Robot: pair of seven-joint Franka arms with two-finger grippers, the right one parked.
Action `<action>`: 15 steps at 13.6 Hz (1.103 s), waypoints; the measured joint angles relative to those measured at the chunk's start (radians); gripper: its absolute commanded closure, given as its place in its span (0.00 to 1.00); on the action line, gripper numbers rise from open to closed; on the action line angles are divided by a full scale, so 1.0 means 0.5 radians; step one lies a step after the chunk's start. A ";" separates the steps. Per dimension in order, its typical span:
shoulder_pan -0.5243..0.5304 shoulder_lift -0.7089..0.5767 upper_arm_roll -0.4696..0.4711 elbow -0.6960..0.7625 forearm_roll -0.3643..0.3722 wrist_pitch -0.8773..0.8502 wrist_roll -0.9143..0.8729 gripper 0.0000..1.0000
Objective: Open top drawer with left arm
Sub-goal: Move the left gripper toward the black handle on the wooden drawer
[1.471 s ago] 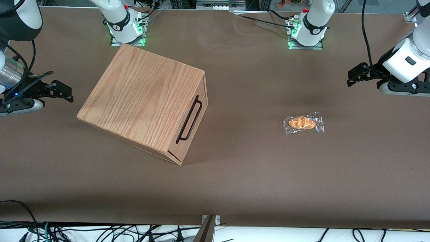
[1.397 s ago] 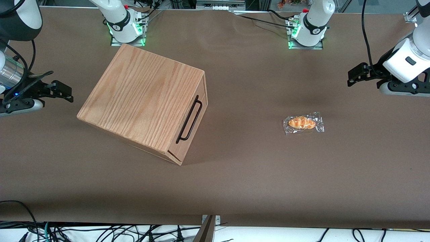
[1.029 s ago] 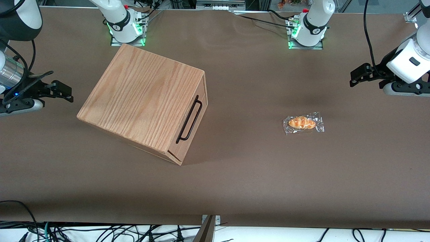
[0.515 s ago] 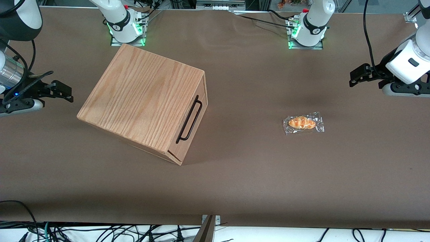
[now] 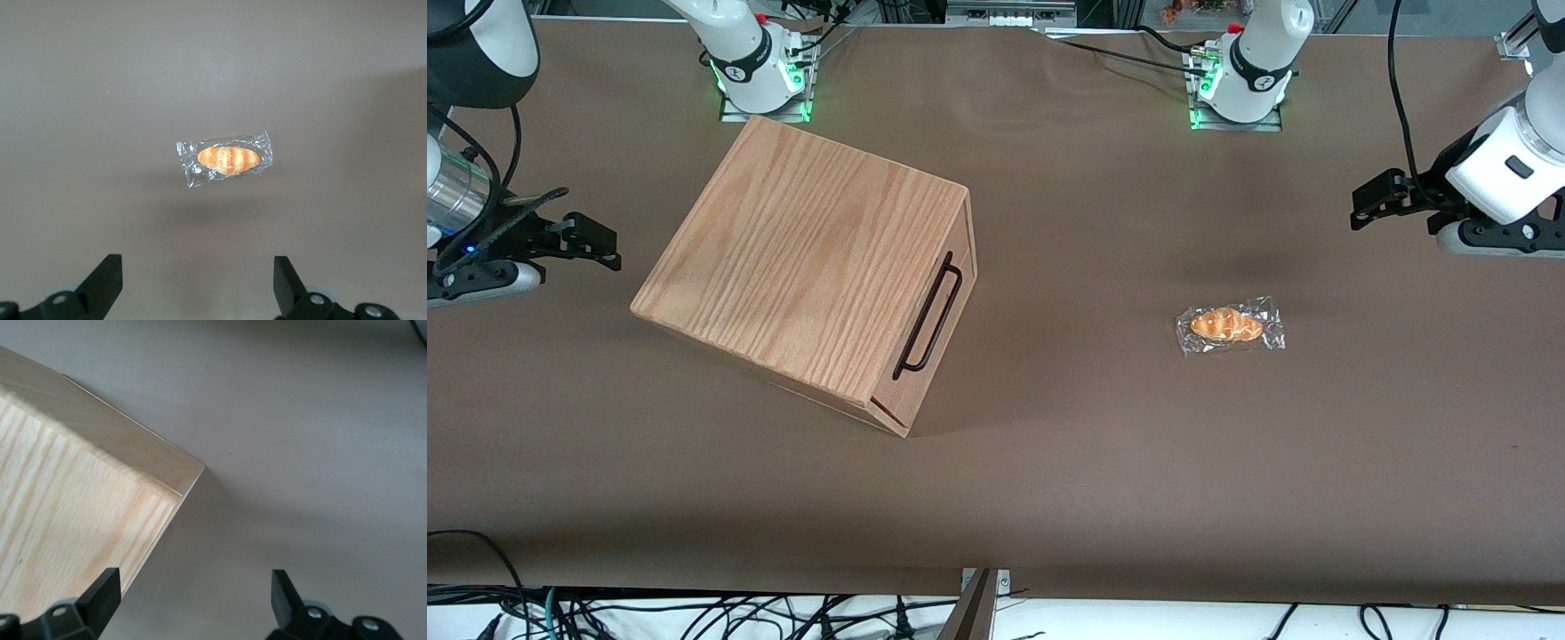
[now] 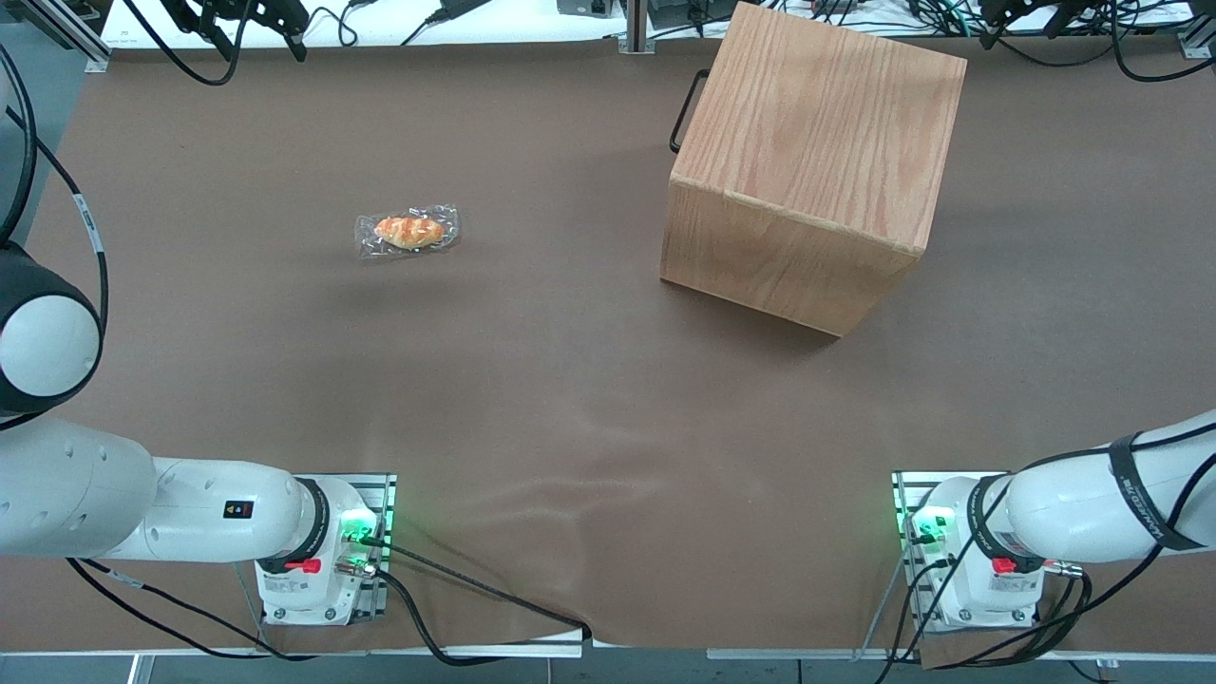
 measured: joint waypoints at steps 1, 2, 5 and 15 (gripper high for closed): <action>0.000 0.000 0.000 0.000 0.000 -0.001 0.000 0.00; 0.000 0.001 0.000 0.000 0.000 -0.001 0.000 0.00; 0.000 0.001 -0.002 0.000 0.000 -0.002 0.000 0.00; -0.181 0.181 -0.155 0.066 -0.208 -0.118 0.000 0.00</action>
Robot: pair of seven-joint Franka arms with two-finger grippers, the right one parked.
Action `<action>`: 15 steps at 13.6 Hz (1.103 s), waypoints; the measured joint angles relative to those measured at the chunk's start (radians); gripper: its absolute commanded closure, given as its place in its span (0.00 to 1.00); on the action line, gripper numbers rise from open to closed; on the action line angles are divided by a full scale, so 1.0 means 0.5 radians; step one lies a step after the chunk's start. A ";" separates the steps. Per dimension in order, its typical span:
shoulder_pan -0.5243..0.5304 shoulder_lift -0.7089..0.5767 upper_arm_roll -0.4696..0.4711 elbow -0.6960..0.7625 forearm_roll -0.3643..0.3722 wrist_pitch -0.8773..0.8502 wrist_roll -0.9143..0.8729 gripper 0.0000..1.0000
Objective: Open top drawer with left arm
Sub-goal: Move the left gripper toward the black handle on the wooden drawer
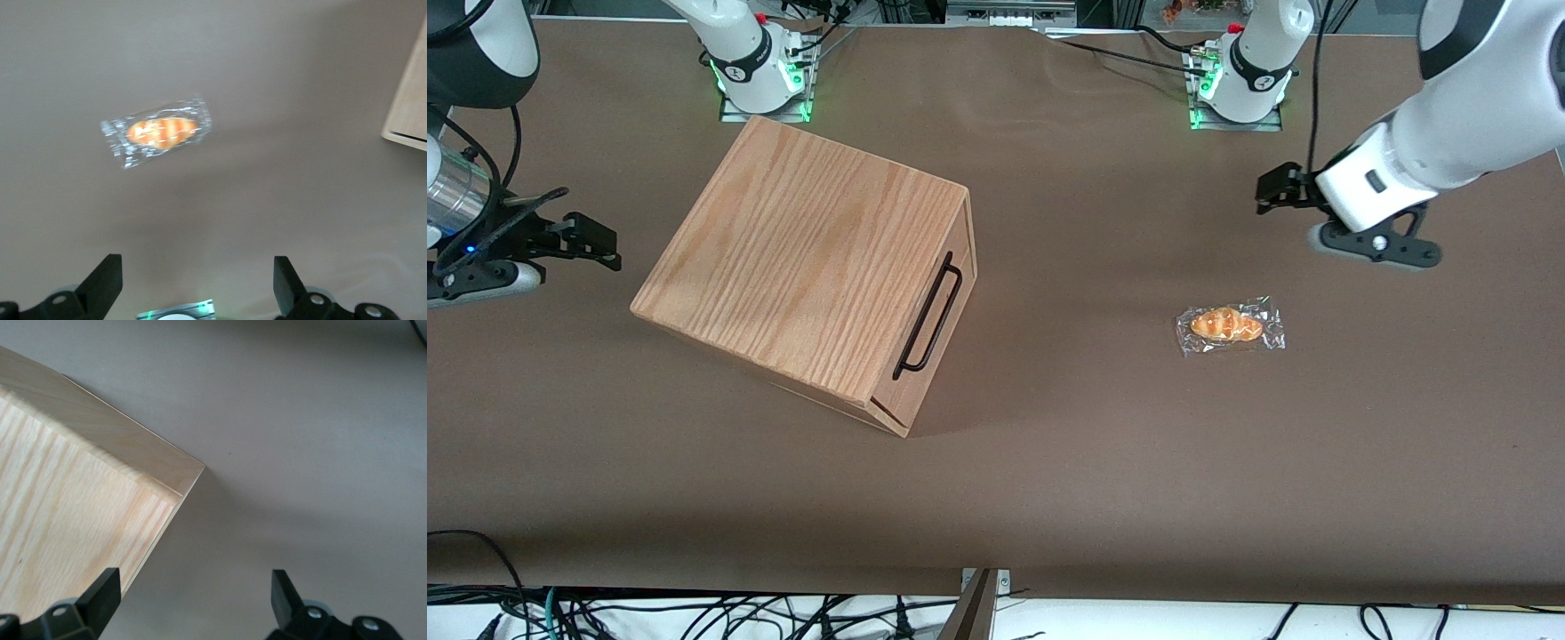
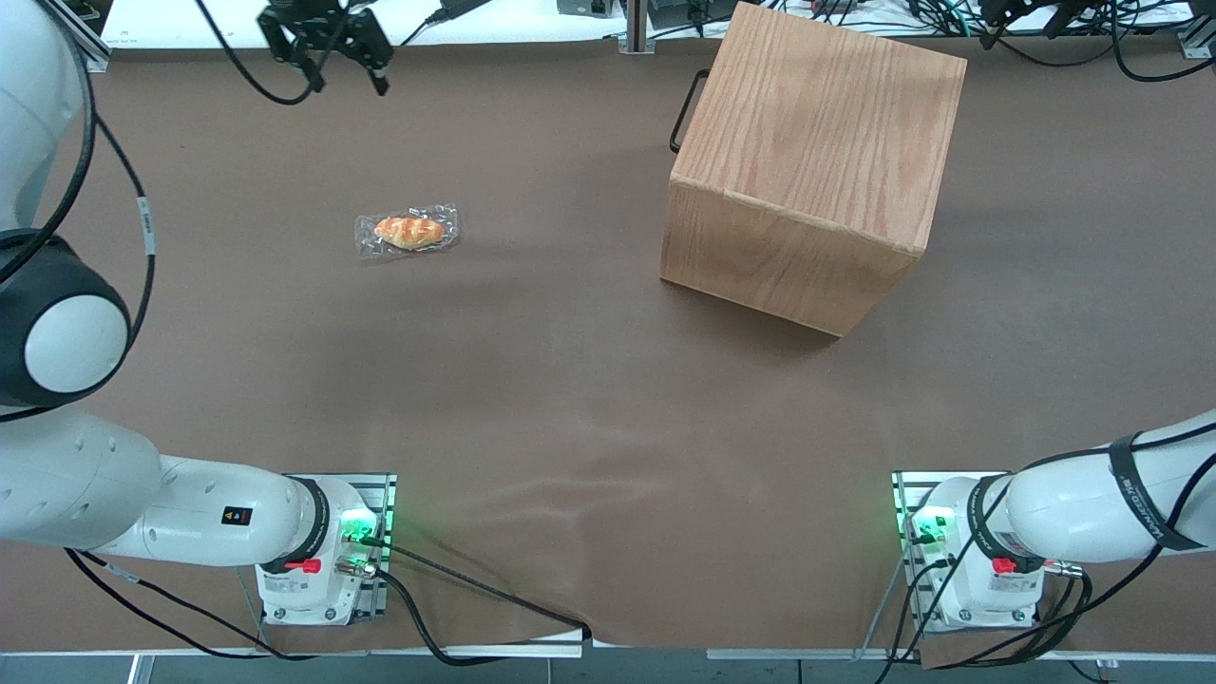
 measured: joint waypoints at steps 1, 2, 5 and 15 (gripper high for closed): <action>-0.051 0.070 -0.001 0.057 -0.027 0.010 0.000 0.00; -0.115 0.157 -0.003 0.127 -0.037 0.037 0.000 0.00; -0.331 0.457 -0.010 0.344 -0.060 0.256 -0.015 0.00; -0.803 0.863 -0.015 0.436 -0.509 1.403 -0.168 0.00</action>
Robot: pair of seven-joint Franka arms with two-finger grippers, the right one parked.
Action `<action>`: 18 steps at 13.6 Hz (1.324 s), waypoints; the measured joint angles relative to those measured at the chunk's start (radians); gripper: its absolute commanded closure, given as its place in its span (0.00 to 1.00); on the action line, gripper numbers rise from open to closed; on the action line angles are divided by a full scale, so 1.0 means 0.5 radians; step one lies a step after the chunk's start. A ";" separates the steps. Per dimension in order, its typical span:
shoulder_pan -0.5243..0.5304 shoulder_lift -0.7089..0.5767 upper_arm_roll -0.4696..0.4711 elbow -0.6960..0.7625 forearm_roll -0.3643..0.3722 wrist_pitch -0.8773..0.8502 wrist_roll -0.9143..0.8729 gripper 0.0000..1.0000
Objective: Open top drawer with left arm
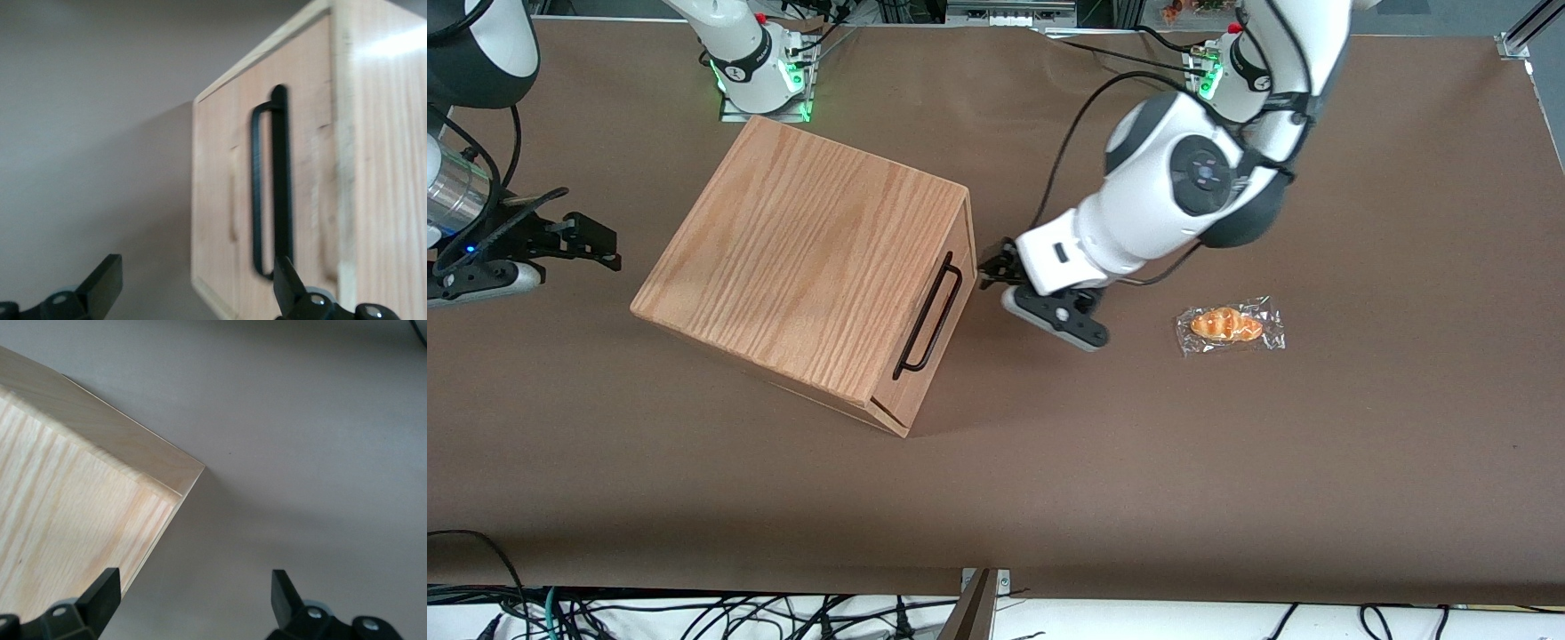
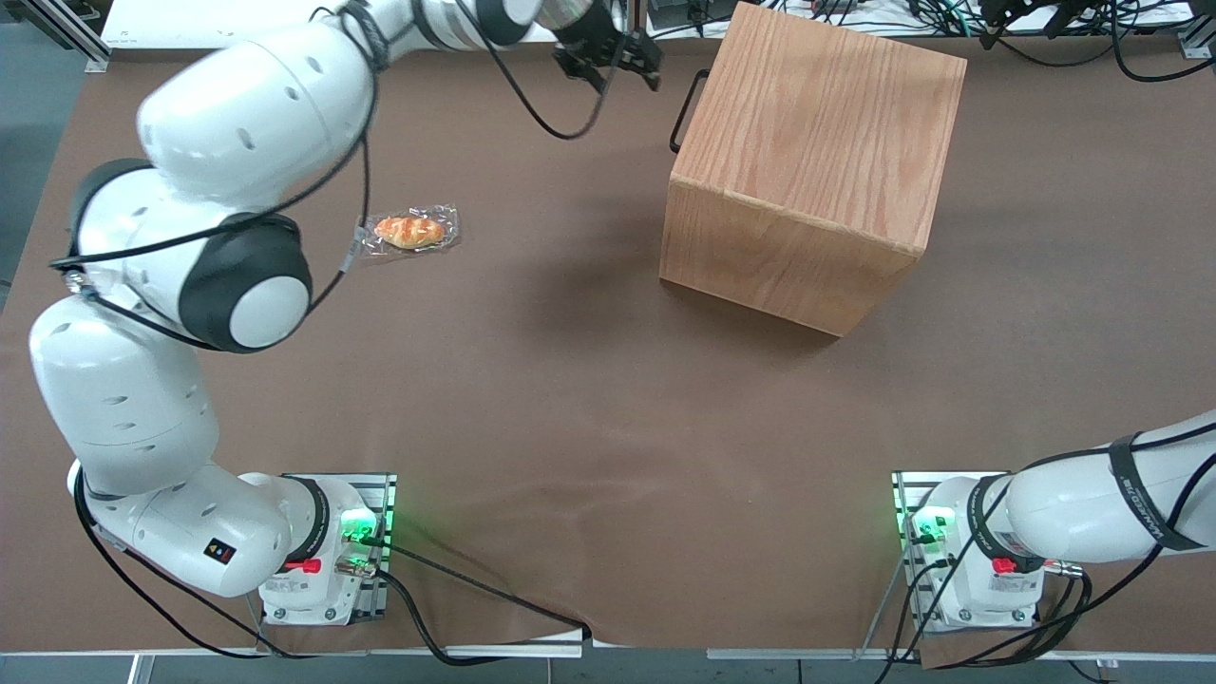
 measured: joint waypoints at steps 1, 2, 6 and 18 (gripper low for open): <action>-0.041 0.041 0.002 0.000 0.000 0.096 -0.009 0.00; -0.058 0.076 0.003 0.001 0.000 0.156 -0.009 0.00; -0.060 0.157 0.020 0.001 0.000 0.306 -0.008 0.00; -0.147 0.288 0.019 0.002 0.046 0.462 0.001 0.00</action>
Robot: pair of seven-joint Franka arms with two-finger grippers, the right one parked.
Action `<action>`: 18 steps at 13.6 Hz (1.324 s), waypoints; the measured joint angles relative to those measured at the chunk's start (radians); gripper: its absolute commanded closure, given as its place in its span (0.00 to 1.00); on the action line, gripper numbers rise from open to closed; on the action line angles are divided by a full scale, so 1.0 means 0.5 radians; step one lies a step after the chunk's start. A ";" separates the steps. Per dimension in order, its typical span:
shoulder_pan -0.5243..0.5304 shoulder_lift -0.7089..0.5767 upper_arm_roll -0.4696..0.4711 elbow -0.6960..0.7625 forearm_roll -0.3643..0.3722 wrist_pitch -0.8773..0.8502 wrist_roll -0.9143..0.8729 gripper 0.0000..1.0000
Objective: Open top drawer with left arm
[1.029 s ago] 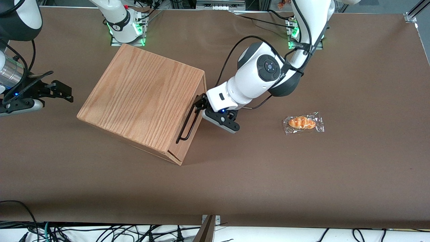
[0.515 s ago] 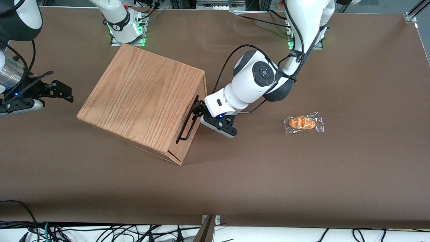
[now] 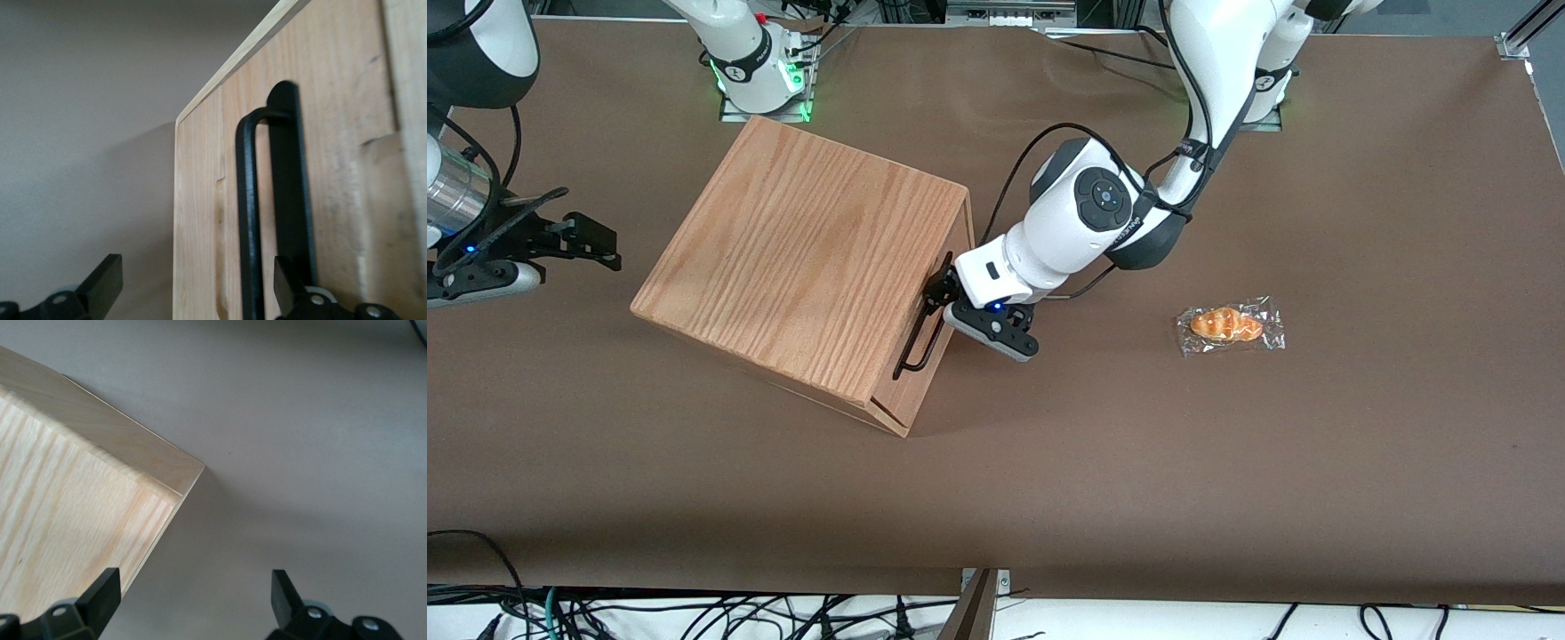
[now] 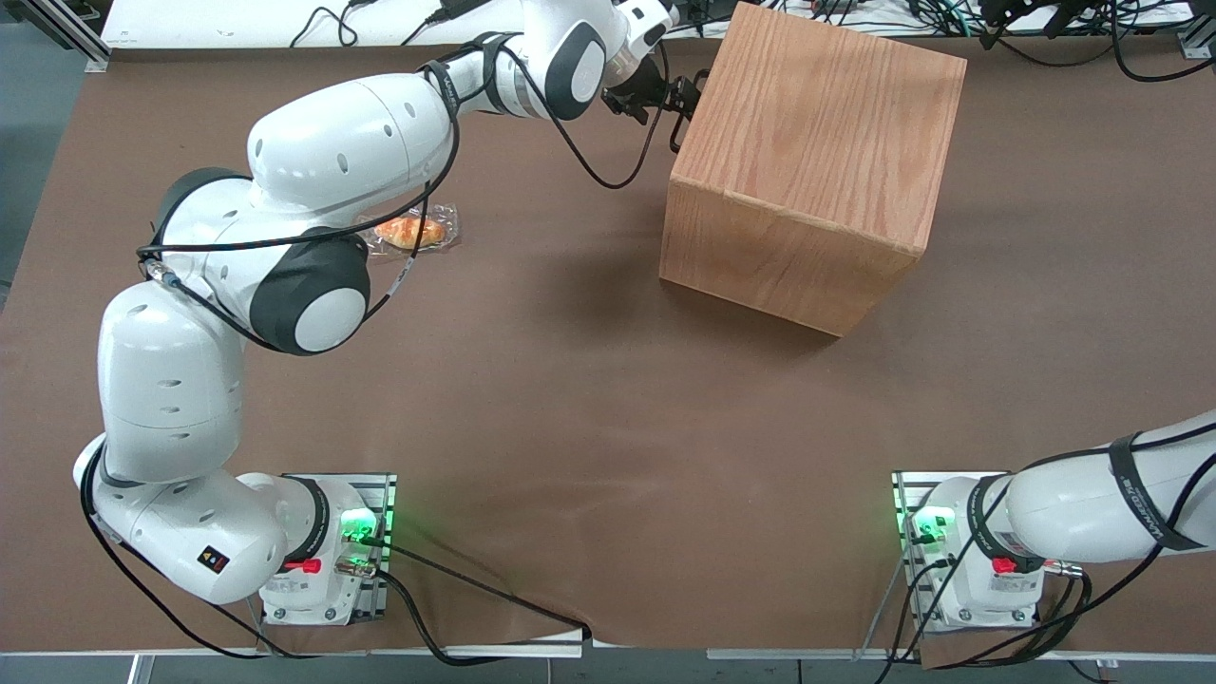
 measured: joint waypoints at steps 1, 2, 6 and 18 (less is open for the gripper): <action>0.000 0.012 0.000 0.000 0.058 0.001 0.000 0.00; 0.000 0.016 -0.002 0.001 0.114 0.007 -0.001 0.00; 0.001 0.016 -0.001 0.004 0.168 0.010 -0.003 0.00; 0.334 -0.055 0.009 0.005 0.231 -0.366 0.233 0.00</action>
